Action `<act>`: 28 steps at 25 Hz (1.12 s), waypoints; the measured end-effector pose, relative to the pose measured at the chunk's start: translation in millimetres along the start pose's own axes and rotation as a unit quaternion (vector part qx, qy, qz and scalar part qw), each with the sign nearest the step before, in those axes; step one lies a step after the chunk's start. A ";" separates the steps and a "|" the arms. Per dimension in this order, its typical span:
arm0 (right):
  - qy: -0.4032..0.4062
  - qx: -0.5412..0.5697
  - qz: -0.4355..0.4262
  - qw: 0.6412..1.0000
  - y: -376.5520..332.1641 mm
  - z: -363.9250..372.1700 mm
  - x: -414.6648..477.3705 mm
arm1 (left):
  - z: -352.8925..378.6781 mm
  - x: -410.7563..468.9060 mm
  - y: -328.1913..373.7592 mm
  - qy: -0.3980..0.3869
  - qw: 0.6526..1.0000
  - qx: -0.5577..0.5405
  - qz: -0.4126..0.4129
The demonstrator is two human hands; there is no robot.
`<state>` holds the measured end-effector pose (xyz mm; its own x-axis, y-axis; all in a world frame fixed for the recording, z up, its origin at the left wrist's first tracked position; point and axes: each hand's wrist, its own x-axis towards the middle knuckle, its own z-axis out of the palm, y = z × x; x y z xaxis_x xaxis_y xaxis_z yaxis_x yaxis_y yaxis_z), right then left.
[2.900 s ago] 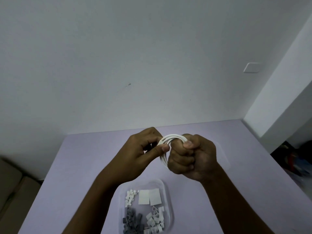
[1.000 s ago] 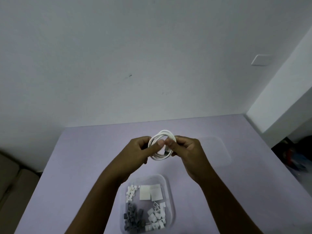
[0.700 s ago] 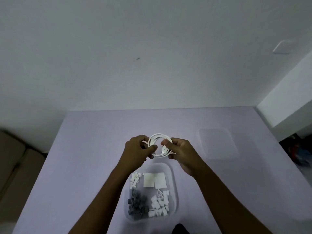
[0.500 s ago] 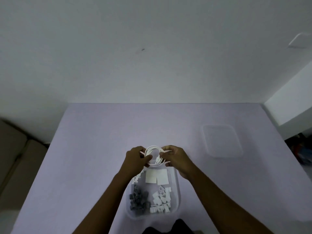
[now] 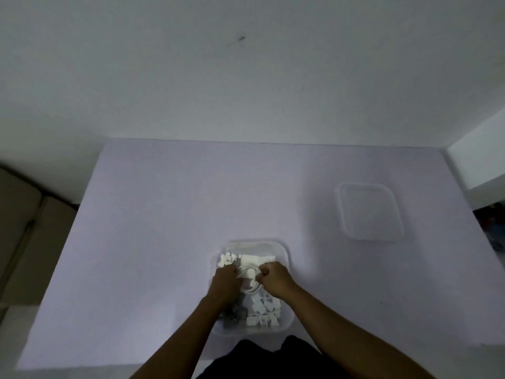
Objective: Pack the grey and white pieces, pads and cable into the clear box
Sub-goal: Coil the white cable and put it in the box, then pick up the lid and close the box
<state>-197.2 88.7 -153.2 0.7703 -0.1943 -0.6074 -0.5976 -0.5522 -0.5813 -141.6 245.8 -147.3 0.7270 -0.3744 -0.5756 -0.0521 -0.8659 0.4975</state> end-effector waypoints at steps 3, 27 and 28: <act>-0.006 0.003 0.009 1.000 -0.9 2.8 -0.1 | -0.8 -2.6 2.8 -0.008 0.999 0.032 0.006; 0.270 0.256 0.135 0.918 174.3 -263.5 25.7 | 75.6 146.6 283.0 -0.015 0.995 -0.095 0.039; 0.291 0.235 0.143 0.916 193.2 -275.7 34.3 | 88.3 159.4 294.4 -0.015 0.995 -0.091 0.030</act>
<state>-224.9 -248.1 -137.0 0.4727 -0.7524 -0.4588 -0.7181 -0.0270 -0.6954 -101.4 -98.1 -149.8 0.7056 -0.4357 -0.5589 0.0316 -0.7686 0.6390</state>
